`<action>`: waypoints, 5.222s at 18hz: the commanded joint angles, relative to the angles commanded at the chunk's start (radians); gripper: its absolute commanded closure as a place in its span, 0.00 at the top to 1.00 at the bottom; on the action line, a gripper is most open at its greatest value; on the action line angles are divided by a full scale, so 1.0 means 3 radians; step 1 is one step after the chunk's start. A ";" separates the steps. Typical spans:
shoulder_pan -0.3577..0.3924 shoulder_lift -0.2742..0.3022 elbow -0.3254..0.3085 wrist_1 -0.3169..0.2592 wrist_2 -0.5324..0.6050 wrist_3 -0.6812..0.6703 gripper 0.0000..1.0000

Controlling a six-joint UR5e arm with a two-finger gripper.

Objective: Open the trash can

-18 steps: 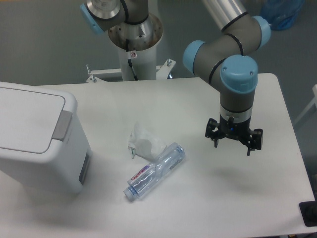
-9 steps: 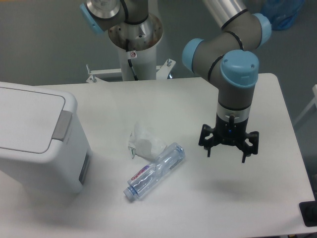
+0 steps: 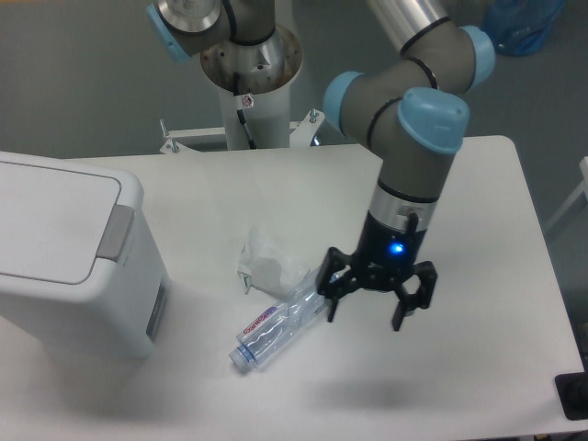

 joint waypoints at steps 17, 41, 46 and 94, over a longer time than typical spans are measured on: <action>-0.0649 0.0722 -0.0363 0.0020 -0.0102 -0.0277 1.00; -0.0768 0.0747 -0.0609 0.0041 -0.0066 -0.0236 1.00; -0.0768 0.0742 -0.0629 0.0041 -0.0066 -0.0236 1.00; 0.0654 -0.0245 -0.0404 0.0036 0.1590 0.2684 1.00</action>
